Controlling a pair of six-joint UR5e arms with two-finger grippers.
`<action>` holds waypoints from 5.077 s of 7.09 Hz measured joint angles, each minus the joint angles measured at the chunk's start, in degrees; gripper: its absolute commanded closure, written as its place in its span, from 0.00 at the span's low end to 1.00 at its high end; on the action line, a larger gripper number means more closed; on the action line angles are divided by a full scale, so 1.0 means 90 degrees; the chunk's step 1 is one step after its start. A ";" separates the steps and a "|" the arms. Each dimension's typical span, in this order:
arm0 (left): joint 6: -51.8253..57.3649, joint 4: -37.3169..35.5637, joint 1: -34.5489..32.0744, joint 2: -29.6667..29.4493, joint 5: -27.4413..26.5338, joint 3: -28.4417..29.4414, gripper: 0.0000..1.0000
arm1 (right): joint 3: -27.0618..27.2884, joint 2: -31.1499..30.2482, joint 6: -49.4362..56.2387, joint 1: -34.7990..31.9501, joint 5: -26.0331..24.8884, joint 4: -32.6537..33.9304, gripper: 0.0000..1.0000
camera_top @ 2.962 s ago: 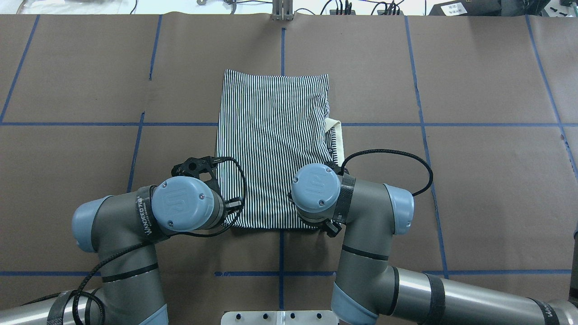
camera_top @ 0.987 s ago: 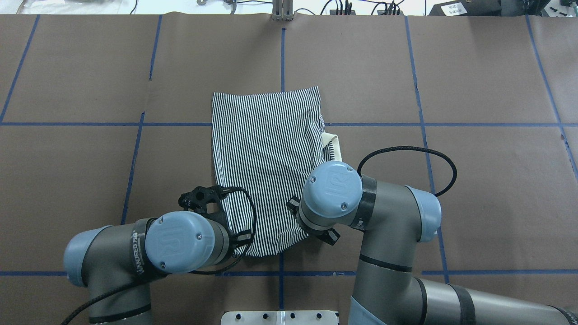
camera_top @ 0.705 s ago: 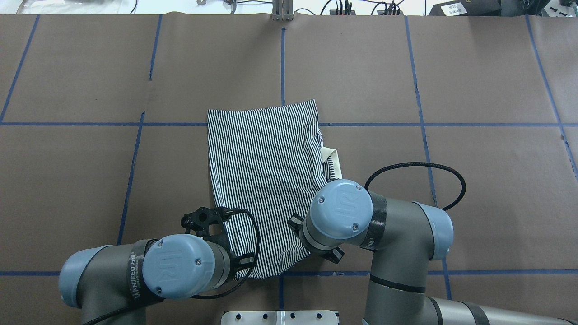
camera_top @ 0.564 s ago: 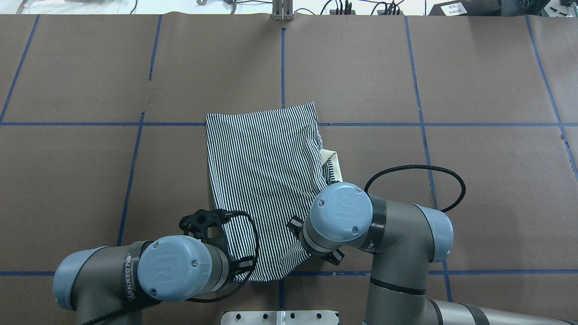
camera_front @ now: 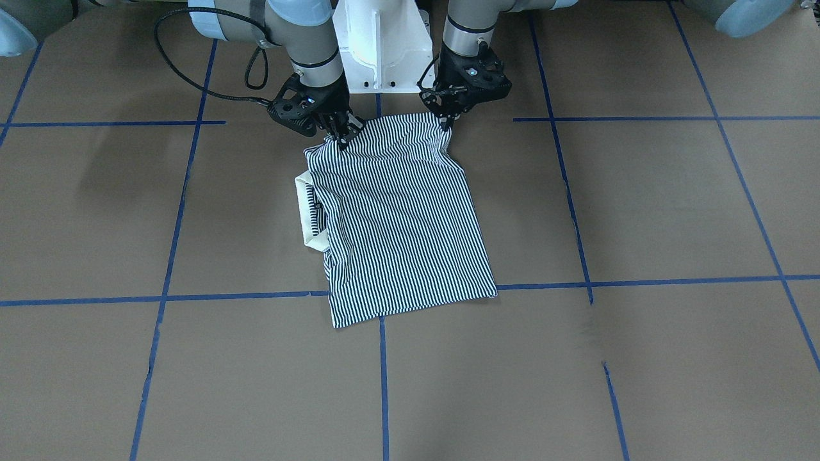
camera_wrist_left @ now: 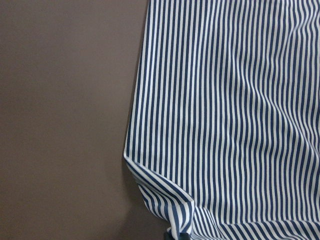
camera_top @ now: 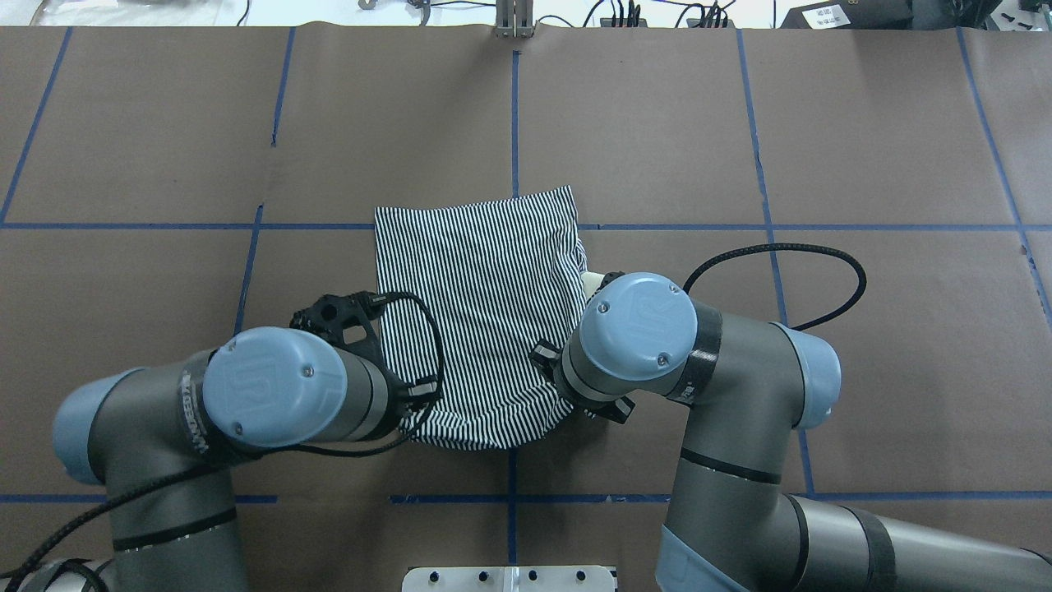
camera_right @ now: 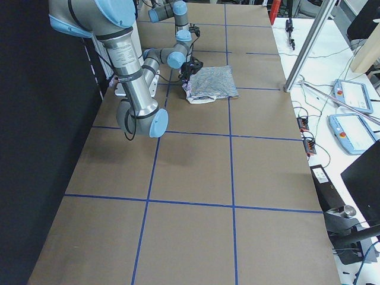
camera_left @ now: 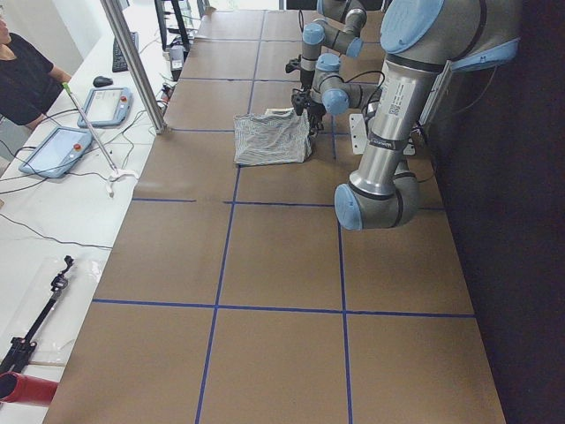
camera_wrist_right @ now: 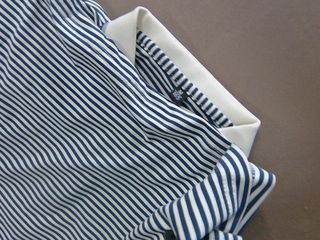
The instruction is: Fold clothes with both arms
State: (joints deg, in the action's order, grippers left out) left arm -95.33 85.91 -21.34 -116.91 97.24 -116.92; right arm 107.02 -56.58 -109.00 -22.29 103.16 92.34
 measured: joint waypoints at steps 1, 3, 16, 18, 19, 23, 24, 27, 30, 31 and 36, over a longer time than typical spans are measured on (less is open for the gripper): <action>-0.0098 0.0067 -0.0121 -0.0004 0.0016 0.0135 1.00 | -0.0191 0.0079 0.0101 -0.0058 -0.0054 -0.0178 1.00; -0.0290 0.0280 -0.0317 -0.0021 0.0031 0.0316 1.00 | -0.0782 0.0362 0.0167 -0.0297 -0.0092 -0.0648 1.00; 0.2258 0.2290 -0.3077 -0.0836 0.1148 0.3157 0.00 | -0.5220 0.2450 0.3606 -0.3233 0.0957 -0.2409 0.00; 0.3712 0.2253 -0.3912 -0.0555 0.1632 0.2934 0.00 | -0.4062 0.1484 0.6149 -0.4270 0.1658 -0.1015 0.00; 0.4851 0.2240 -0.4535 -0.0214 0.1939 0.2845 0.00 | -0.3550 0.0707 0.7472 -0.4897 0.2038 -0.0731 0.00; 0.9925 0.2223 -0.6609 0.1686 0.3127 0.2763 0.00 | -0.1862 -0.2079 1.2100 -0.6942 0.2880 0.0730 0.00; 1.0563 0.2246 -0.7013 0.2169 0.3559 0.2691 0.00 | -0.1518 -0.2743 1.3128 -0.7545 0.3021 0.1147 0.00; 1.1002 0.2329 -0.7351 0.2796 0.3765 0.2876 0.00 | -0.1087 -0.3798 1.4173 -0.8232 0.3236 0.1477 0.00; 1.1217 0.1534 -0.7426 0.2962 0.3390 0.2750 0.00 | -0.1115 -0.3914 1.3980 -0.8263 0.3272 0.1494 0.00; 1.1409 0.0907 -0.7440 0.2991 0.3377 0.2511 0.00 | -0.1161 -0.3916 1.3852 -0.8265 0.3363 0.1491 0.00; 1.1568 0.0354 -0.7434 0.3096 0.3623 0.2361 0.00 | -0.1611 -0.3919 1.3278 -0.8172 0.3814 0.0806 0.00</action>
State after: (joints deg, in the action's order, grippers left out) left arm 8.78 89.10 -88.25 -89.04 129.84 -95.67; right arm 92.53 -91.85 10.50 -95.84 137.49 99.59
